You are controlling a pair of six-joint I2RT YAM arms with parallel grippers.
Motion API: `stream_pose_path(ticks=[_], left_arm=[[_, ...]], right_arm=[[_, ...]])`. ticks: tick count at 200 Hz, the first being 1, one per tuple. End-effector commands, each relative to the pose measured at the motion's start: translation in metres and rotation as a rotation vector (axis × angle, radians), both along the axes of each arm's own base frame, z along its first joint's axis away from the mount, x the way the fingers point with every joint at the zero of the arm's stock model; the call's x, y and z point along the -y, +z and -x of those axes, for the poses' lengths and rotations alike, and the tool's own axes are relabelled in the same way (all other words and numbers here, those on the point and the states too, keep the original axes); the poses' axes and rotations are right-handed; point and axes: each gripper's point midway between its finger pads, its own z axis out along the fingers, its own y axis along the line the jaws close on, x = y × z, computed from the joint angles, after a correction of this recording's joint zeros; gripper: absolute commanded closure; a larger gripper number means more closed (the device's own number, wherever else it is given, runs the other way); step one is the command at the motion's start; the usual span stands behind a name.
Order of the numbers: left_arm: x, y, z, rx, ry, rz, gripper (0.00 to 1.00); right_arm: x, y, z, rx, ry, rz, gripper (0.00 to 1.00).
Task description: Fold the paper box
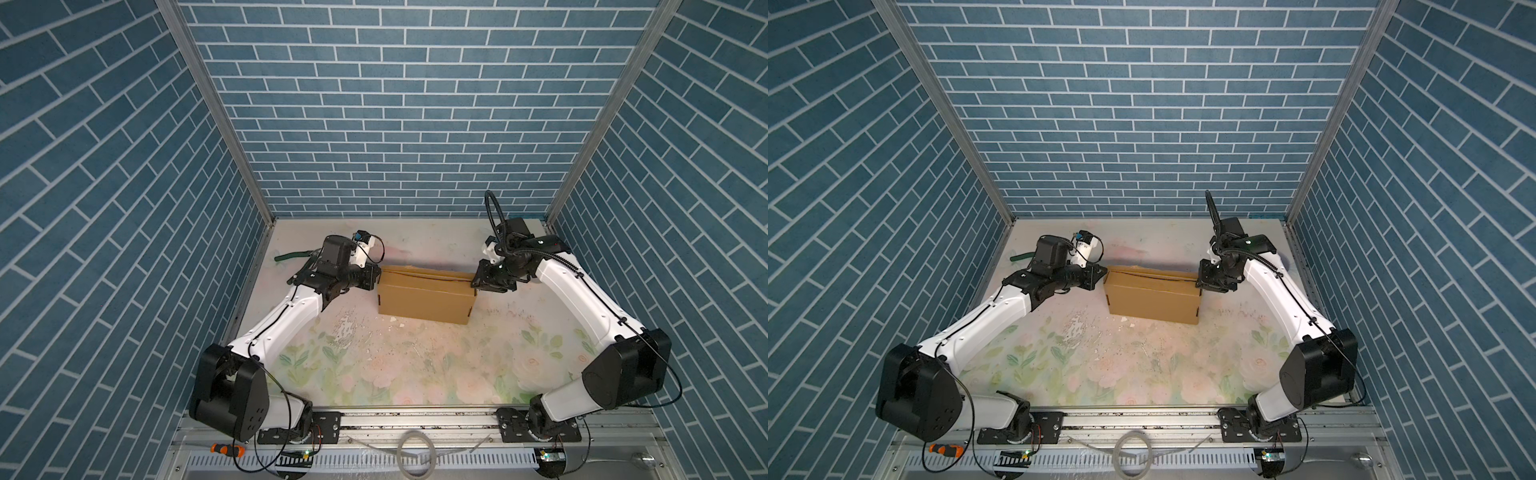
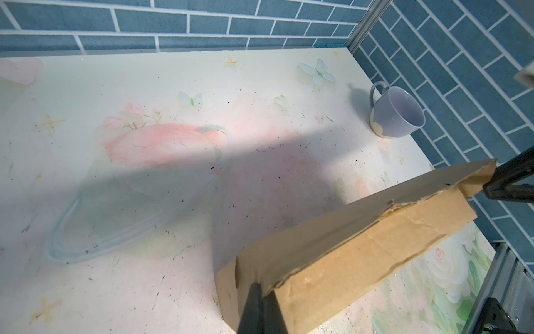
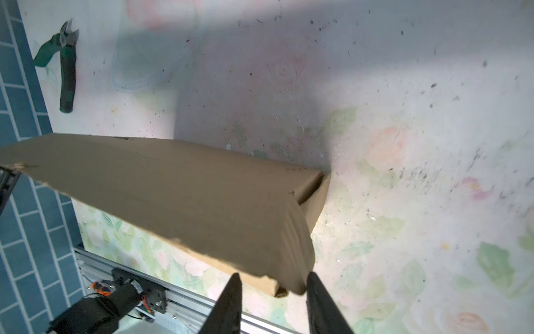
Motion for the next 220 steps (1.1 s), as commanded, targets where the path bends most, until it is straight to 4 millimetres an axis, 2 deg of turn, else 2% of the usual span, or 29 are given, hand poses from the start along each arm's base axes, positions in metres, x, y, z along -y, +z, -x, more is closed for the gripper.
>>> stream_pose_path(ticks=[1,18,28,43,67,99,126,156,187,220], left_arm=[[-0.015,-0.051,0.032,-0.201,0.010,-0.119,1.00],[-0.013,-0.051,0.032,-0.201,0.002,-0.115,1.00],[-0.012,-0.051,0.032,-0.201,-0.003,-0.114,1.00],[-0.011,-0.051,0.032,-0.204,-0.005,-0.114,1.00],[-0.010,-0.052,0.032,-0.206,-0.008,-0.116,1.00],[-0.010,-0.051,0.031,-0.205,-0.009,-0.119,1.00],[-0.011,-0.050,0.030,-0.205,-0.004,-0.124,1.00],[-0.010,-0.046,0.030,-0.196,-0.005,-0.115,0.98],[-0.008,-0.041,0.031,-0.189,-0.007,-0.096,0.99],[-0.008,-0.039,0.035,-0.182,-0.009,-0.080,1.00]], right_arm=[[0.004,0.017,0.009,0.004,0.044,0.019,0.51],[0.006,0.022,0.009,0.014,0.045,0.031,0.50],[0.011,0.023,0.007,0.024,0.049,0.062,0.56],[0.017,0.019,0.007,0.012,0.070,0.113,0.64],[0.023,0.007,0.008,-0.012,0.109,0.173,0.69],[0.017,-0.007,0.001,-0.022,0.142,0.190,0.71],[0.016,-0.014,-0.005,-0.018,0.143,0.193,0.84],[0.010,-0.007,-0.006,-0.007,0.149,0.160,1.00],[0.005,0.000,-0.005,-0.005,0.143,0.126,1.00],[-0.006,0.016,-0.002,0.000,0.132,0.038,1.00]])
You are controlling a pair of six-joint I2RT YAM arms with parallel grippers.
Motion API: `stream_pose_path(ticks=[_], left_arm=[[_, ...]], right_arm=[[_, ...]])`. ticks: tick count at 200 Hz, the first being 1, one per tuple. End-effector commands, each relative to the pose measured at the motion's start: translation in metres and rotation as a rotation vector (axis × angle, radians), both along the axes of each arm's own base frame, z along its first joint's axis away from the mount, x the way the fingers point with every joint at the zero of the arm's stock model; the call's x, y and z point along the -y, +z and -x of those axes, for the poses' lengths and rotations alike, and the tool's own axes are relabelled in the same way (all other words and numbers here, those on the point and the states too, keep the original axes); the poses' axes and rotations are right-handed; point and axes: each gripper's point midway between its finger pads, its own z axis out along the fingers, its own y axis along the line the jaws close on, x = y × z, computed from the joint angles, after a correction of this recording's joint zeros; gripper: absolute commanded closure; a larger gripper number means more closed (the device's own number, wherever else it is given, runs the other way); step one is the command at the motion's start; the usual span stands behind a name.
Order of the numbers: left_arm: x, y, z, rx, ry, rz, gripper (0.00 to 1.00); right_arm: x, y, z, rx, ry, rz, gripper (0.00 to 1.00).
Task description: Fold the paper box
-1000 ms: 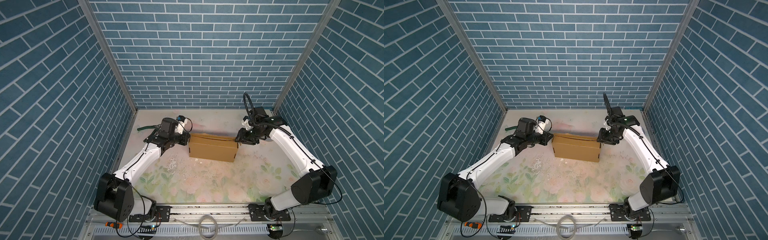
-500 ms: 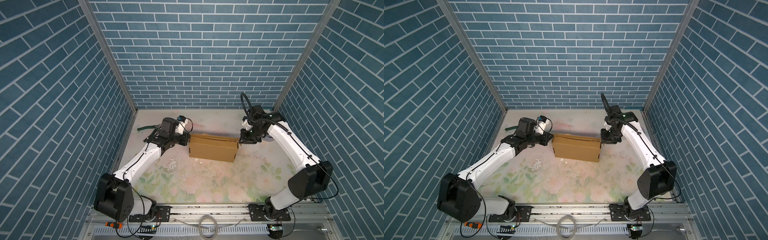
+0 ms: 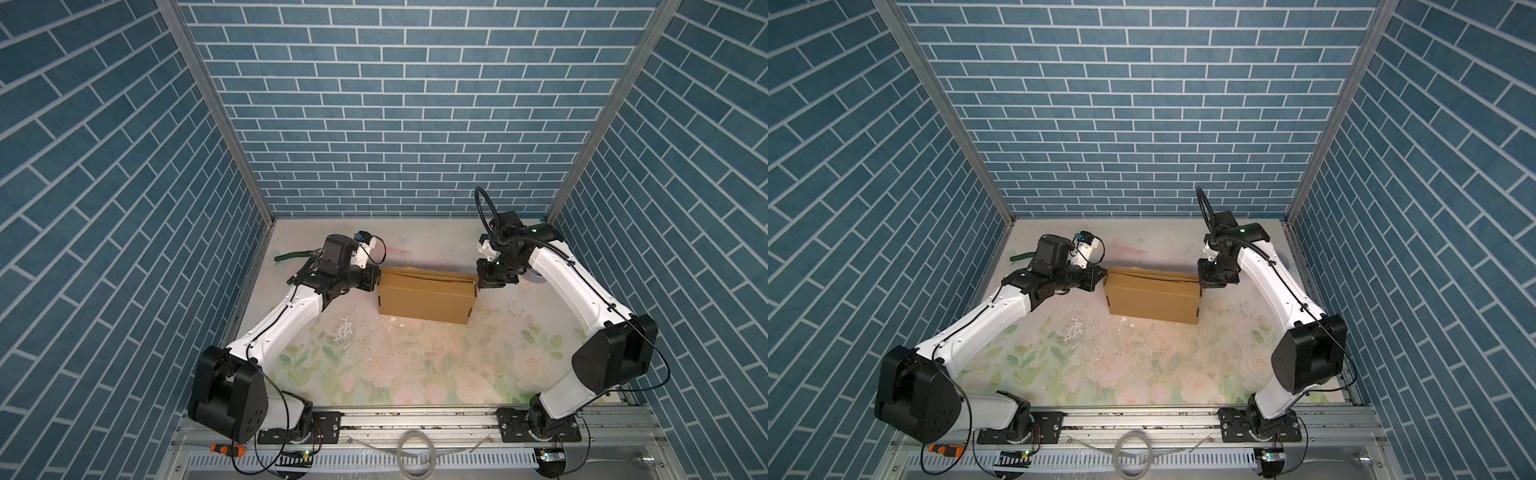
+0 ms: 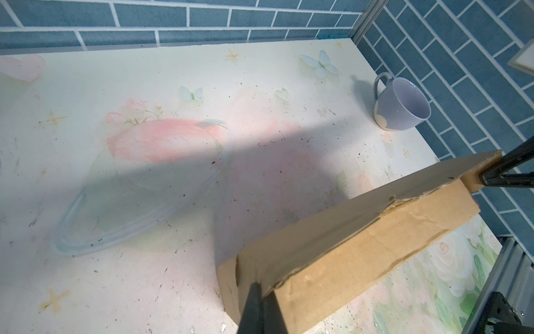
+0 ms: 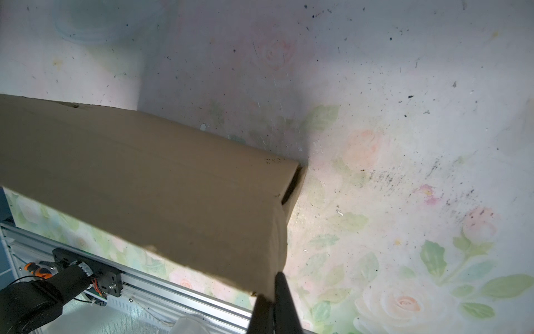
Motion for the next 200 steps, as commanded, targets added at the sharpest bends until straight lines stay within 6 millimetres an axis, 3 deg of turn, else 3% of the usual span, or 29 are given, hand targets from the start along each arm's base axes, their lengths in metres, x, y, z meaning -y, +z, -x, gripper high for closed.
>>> stream_pose_path(ticks=[1,66,200], left_arm=[[-0.009,-0.041,0.031,-0.174,-0.001,-0.060,1.00],[-0.007,-0.049,0.034,-0.187,0.000,-0.054,1.00],[-0.008,-0.059,0.034,-0.204,0.004,-0.069,1.00]], right_arm=[[-0.012,0.027,0.000,0.024,-0.005,-0.095,1.00],[-0.035,0.047,-0.001,-0.039,-0.057,-0.371,1.00],[-0.036,0.043,-0.004,-0.090,-0.137,-0.577,1.00]])
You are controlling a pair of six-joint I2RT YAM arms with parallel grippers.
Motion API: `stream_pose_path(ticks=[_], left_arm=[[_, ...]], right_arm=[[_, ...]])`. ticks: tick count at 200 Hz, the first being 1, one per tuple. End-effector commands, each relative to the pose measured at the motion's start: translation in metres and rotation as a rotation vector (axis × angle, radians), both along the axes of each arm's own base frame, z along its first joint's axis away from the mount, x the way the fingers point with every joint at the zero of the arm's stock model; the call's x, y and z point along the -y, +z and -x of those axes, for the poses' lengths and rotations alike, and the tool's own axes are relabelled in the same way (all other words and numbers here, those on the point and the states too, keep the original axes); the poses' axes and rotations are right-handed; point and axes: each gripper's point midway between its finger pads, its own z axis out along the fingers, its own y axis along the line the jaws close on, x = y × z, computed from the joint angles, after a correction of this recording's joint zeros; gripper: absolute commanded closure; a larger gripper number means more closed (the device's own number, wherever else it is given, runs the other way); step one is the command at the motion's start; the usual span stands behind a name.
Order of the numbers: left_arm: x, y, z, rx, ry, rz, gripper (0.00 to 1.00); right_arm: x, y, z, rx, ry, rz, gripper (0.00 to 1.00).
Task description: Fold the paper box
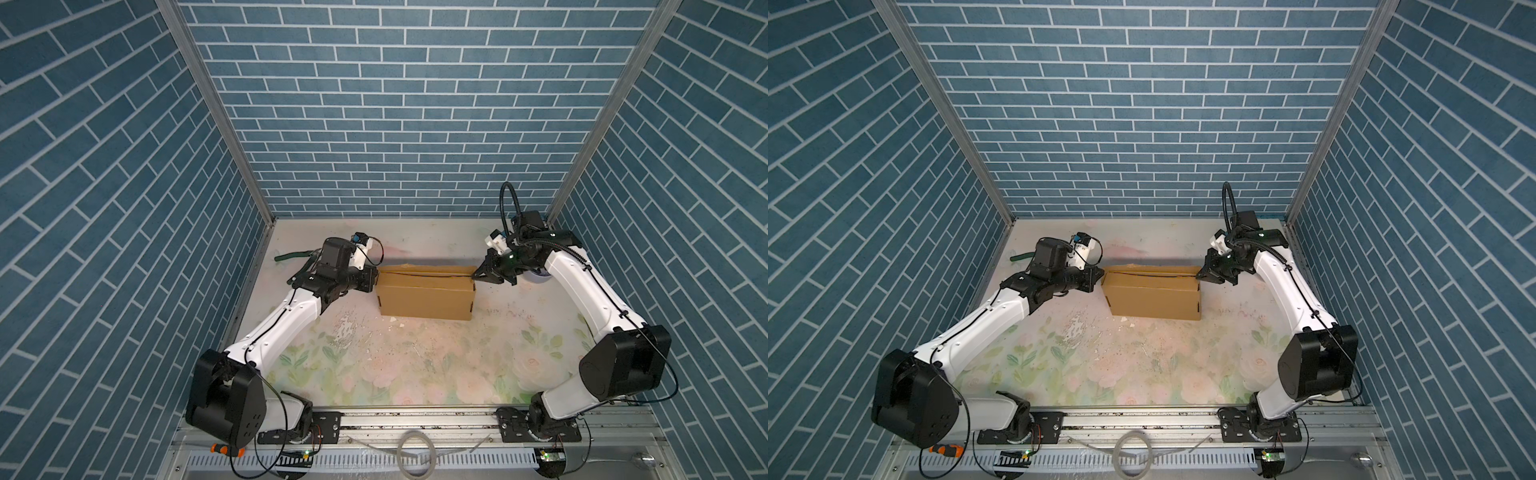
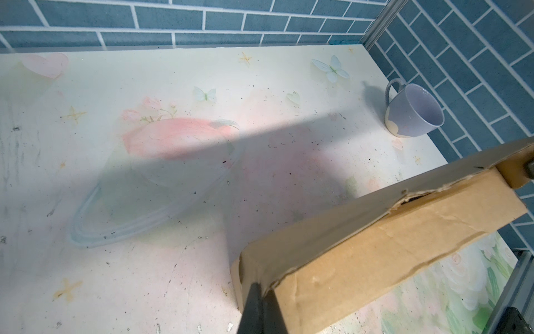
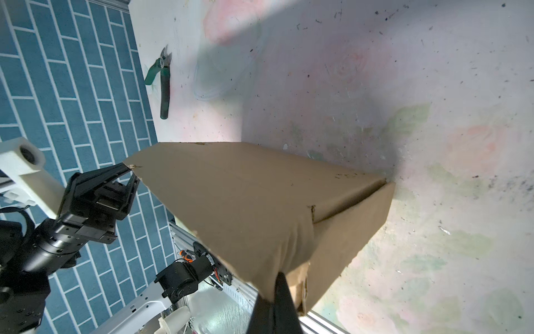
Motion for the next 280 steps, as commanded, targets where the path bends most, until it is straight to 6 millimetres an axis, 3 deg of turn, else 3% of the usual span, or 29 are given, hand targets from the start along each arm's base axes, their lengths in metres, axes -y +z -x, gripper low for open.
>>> stream_pose_path(ticks=[1,55,132,140,200,236,258,280], left_arm=[[-0.001,-0.054,0.035,-0.212,-0.038,-0.060,1.00],[-0.002,-0.057,0.036,-0.217,-0.036,-0.070,1.00],[-0.001,-0.058,0.044,-0.220,-0.033,-0.076,1.00],[0.000,-0.058,0.045,-0.218,-0.032,-0.074,1.00],[0.003,-0.053,0.048,-0.210,-0.041,-0.073,1.00],[0.003,-0.054,0.050,-0.212,-0.044,-0.077,1.00],[0.003,-0.055,0.051,-0.213,-0.044,-0.079,1.00],[0.003,-0.056,0.050,-0.215,-0.044,-0.081,1.00]], right_arm=[[-0.016,0.018,0.005,0.009,0.021,-0.143,1.00],[0.001,-0.011,0.019,-0.022,0.018,-0.026,1.00],[0.023,-0.032,0.040,-0.025,0.003,0.102,1.00],[0.025,-0.033,0.042,-0.023,0.003,0.119,0.95],[0.031,-0.023,0.037,0.027,0.027,0.204,0.76],[0.027,-0.024,0.035,0.041,0.067,0.255,0.73],[0.034,-0.030,0.032,0.069,0.083,0.363,0.72],[0.037,-0.035,0.028,0.095,0.104,0.425,0.78]])
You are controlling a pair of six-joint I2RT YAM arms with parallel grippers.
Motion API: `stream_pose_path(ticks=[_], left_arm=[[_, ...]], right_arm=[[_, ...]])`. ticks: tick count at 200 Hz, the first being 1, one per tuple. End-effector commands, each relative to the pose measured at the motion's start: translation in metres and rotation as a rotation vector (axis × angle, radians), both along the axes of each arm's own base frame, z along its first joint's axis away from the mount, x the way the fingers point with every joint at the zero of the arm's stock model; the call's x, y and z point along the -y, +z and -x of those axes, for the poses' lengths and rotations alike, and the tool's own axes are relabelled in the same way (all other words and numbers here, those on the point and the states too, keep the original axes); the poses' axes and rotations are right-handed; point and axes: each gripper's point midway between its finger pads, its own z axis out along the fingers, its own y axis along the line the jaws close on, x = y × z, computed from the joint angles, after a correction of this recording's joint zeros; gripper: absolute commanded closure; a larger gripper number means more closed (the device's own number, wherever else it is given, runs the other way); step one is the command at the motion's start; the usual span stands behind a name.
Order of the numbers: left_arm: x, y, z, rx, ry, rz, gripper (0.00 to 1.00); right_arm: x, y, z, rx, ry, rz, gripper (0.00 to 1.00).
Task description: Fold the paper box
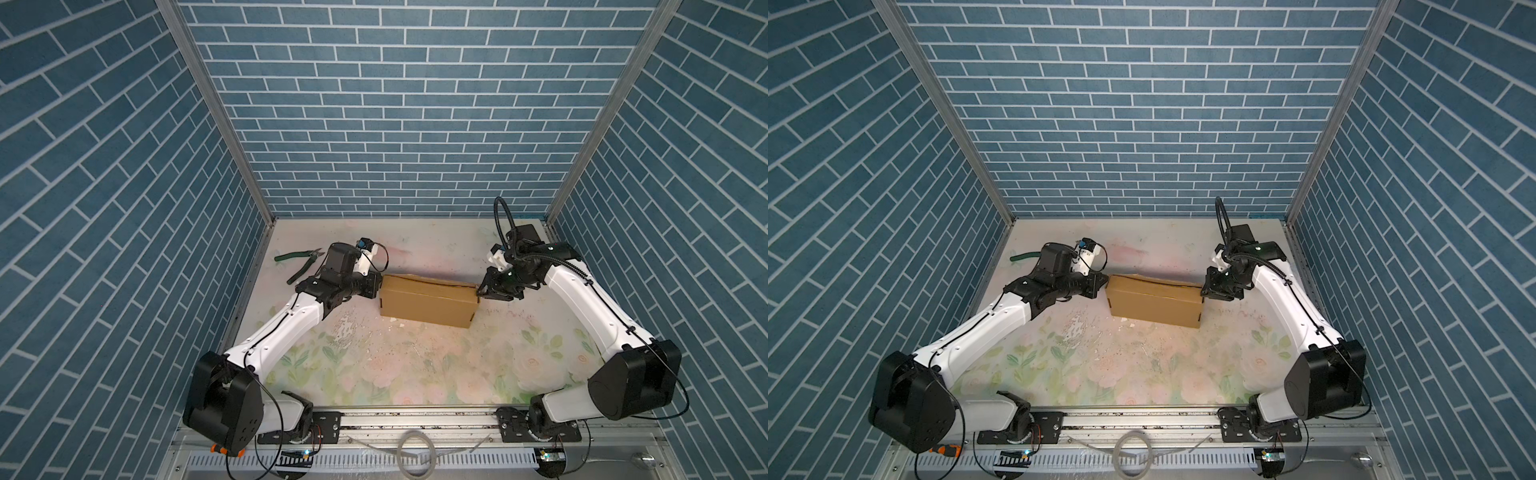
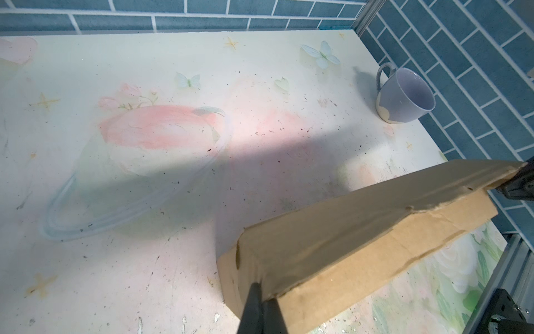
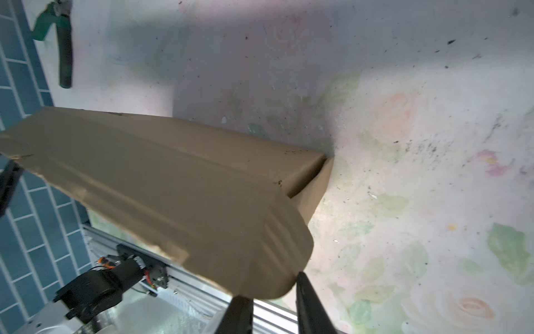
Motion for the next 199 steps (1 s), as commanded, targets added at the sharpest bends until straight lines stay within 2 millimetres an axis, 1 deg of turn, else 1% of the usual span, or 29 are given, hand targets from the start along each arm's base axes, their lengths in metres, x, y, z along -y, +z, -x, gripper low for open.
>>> stream_pose_path(ticks=[1,18,24,32,52,68,91,117,141,152,160,168,180,199], left_arm=[[-0.009,-0.049,0.033,-0.197,-0.009,-0.081,1.00],[-0.009,-0.048,0.033,-0.196,-0.010,-0.083,1.00],[-0.009,-0.048,0.033,-0.195,-0.009,-0.085,1.00],[-0.010,-0.047,0.033,-0.194,-0.008,-0.085,1.00],[-0.010,-0.046,0.034,-0.192,-0.006,-0.082,1.00],[-0.010,-0.047,0.035,-0.195,-0.006,-0.081,1.00],[-0.009,-0.049,0.035,-0.197,-0.007,-0.079,1.00],[-0.009,-0.050,0.035,-0.197,-0.008,-0.081,1.00],[-0.009,-0.053,0.036,-0.200,-0.010,-0.086,1.00],[-0.010,-0.053,0.037,-0.199,-0.007,-0.089,1.00],[-0.011,-0.051,0.036,-0.193,-0.004,-0.089,1.00],[-0.011,-0.049,0.036,-0.188,-0.001,-0.088,0.97],[-0.012,-0.044,0.034,-0.173,0.005,-0.086,0.94],[-0.008,-0.035,0.031,-0.159,-0.002,-0.063,0.95]], right_arm=[[0.010,0.000,-0.007,0.046,0.045,0.115,0.78],[0.011,-0.005,-0.008,0.048,0.060,0.147,0.91],[0.011,-0.003,-0.008,0.051,0.063,0.147,0.96],[0.005,0.001,-0.006,0.046,0.070,0.114,1.00],[-0.011,0.014,-0.003,0.031,0.075,0.008,1.00],[-0.023,0.021,0.002,-0.006,0.087,-0.071,1.00],[-0.033,0.031,0.004,-0.041,0.086,-0.178,1.00],[-0.048,0.047,0.001,-0.078,0.069,-0.355,1.00],[-0.054,0.055,-0.002,-0.089,0.052,-0.447,1.00],[-0.053,0.055,-0.002,-0.089,0.050,-0.444,1.00],[-0.048,0.052,-0.001,-0.084,0.047,-0.410,1.00],[-0.043,0.047,0.001,-0.087,0.046,-0.371,1.00],[-0.034,0.035,0.002,-0.088,0.044,-0.296,1.00],[-0.016,0.018,0.002,-0.079,0.040,-0.163,1.00]])
